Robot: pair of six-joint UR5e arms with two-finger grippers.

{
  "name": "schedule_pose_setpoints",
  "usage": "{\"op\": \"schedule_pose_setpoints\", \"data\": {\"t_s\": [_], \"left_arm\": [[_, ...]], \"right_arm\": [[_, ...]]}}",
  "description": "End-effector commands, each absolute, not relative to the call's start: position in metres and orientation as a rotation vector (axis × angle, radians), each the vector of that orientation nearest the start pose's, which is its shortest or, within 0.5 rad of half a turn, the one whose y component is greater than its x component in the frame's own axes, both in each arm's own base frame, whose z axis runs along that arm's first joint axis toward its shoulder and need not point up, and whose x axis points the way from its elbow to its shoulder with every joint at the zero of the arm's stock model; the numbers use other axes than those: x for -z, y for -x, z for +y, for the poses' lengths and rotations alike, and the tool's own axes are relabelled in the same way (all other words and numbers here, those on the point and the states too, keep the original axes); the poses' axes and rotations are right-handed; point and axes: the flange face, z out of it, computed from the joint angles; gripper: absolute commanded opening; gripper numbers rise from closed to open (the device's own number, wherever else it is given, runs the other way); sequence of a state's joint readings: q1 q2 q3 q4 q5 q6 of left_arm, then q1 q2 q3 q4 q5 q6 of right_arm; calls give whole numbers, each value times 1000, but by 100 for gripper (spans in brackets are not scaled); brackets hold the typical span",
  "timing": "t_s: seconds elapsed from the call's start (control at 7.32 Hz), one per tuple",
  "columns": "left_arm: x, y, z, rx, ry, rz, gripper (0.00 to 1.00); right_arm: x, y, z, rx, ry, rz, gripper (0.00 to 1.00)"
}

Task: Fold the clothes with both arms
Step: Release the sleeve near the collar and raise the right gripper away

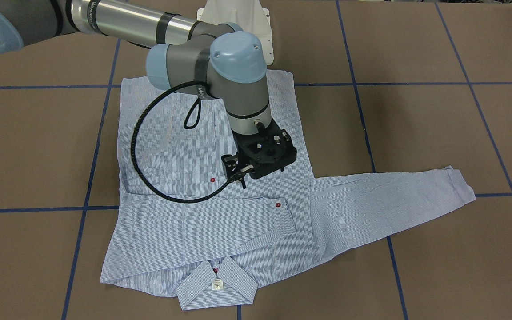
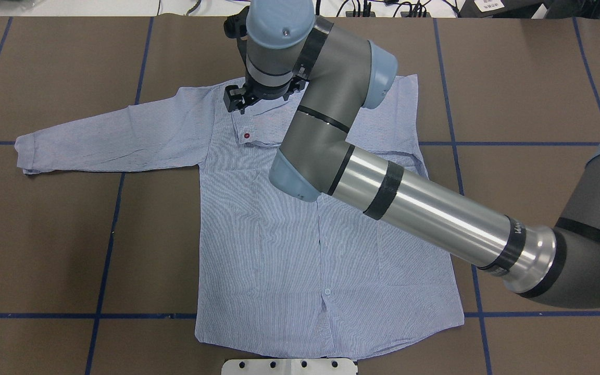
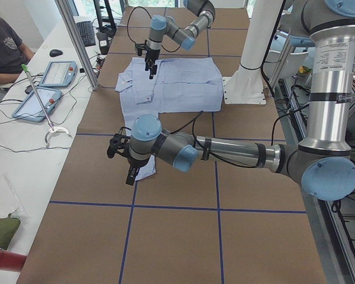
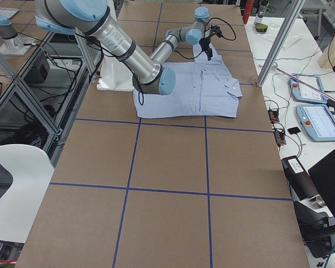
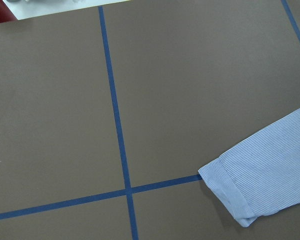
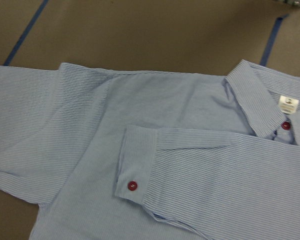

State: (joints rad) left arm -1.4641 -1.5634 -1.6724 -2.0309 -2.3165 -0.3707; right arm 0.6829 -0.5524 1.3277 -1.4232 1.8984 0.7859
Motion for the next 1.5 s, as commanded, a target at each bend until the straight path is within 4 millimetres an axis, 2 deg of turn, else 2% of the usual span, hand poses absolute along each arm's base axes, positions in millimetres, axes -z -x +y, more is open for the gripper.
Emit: {"op": "schedule_pose_setpoints", "data": {"t_s": [0.0, 0.27, 0.55, 0.68, 0.96, 1.23, 1.37], "left_arm": [[-561, -40, -503, 186, -333, 876, 100], [-565, -111, -497, 328, -310, 905, 100], [-600, -174, -487, 439, -318, 901, 99], [-609, -189, -486, 439, -327, 880, 99], [-617, -198, -485, 429, -311, 868, 88], [-623, -213, -509, 441, -322, 847, 79], [-626, -216, -511, 439, -320, 844, 73]], "right_arm": [[-152, 449, -562, 194, -332, -855, 100], [-179, 378, -556, 144, -242, -804, 100], [-224, 316, -549, 185, -237, -787, 100], [-239, 296, -550, 210, -228, -789, 100], [-248, 287, -547, 210, -217, -797, 100], [-247, 288, -547, 211, -218, -796, 100], [-244, 291, -547, 215, -220, -796, 100]]}}
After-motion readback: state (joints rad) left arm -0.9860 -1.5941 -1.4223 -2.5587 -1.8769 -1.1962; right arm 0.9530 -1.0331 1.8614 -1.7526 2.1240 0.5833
